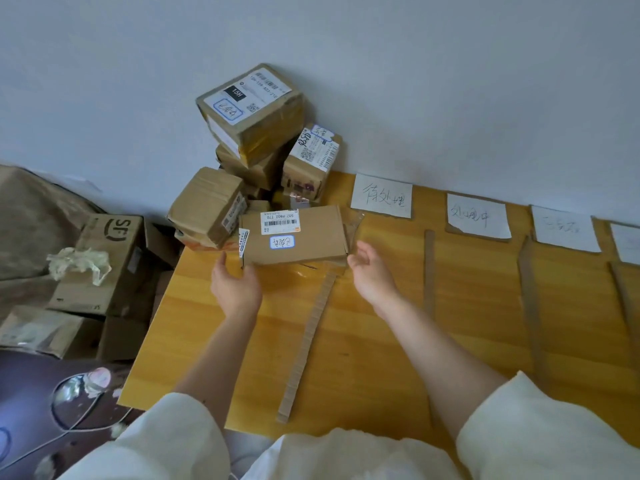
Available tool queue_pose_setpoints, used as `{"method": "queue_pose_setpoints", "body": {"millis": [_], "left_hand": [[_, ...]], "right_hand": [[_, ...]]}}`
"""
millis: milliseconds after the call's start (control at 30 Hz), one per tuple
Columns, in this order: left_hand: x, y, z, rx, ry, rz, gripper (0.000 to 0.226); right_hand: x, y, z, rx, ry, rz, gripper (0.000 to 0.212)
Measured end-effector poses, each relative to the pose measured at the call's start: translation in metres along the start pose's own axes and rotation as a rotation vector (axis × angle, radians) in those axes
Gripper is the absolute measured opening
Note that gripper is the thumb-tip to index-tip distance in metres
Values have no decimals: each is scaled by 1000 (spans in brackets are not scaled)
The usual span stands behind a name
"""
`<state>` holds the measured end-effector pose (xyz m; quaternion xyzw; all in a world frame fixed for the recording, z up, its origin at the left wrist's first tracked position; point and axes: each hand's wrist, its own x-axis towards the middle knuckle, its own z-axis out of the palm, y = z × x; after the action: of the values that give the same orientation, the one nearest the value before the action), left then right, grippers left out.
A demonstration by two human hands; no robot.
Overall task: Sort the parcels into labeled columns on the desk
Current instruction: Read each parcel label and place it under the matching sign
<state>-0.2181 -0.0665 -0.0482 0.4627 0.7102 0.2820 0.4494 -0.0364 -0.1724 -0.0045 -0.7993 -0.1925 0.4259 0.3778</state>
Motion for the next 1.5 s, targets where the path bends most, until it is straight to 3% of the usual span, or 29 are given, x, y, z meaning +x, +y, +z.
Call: {"method": "queue_pose_setpoints", "body": {"millis": [233, 433, 600, 700, 800, 867, 1000, 1200, 1367, 1500], "left_hand": [[14, 9, -10, -71, -181, -2, 47], [11, 14, -14, -98, -177, 7, 34], [10, 13, -22, -278, -333, -194, 47], [2, 11, -24, -374, -548, -314, 41], [-14, 7, -24, -374, -749, -315, 28], [-23, 5, -24, -369, -804, -303, 22], [-32, 4, -22, -369, -721, -303, 37], [-50, 14, -3, -367, -759, -264, 46], [-68, 28, 22, -383, -828, -231, 34], [-80, 29, 38, -388, -780, -278, 28]], "right_hand": [[2, -11, 20, 81, 35, 76, 51], [0, -13, 24, 199, 124, 115, 52], [1, -10, 29, 588, 226, 283, 59], [-9, -8, 39, 670, 104, 365, 28], [-22, -3, 53, 654, -122, 359, 29], [-24, 3, 57, 662, -164, 315, 30], [-25, 12, 29, 728, -122, 238, 19], [-29, 33, -51, 442, -104, 119, 22], [-30, 44, -94, 336, -59, 53, 54], [-33, 55, -111, 366, 1, 48, 45]]}}
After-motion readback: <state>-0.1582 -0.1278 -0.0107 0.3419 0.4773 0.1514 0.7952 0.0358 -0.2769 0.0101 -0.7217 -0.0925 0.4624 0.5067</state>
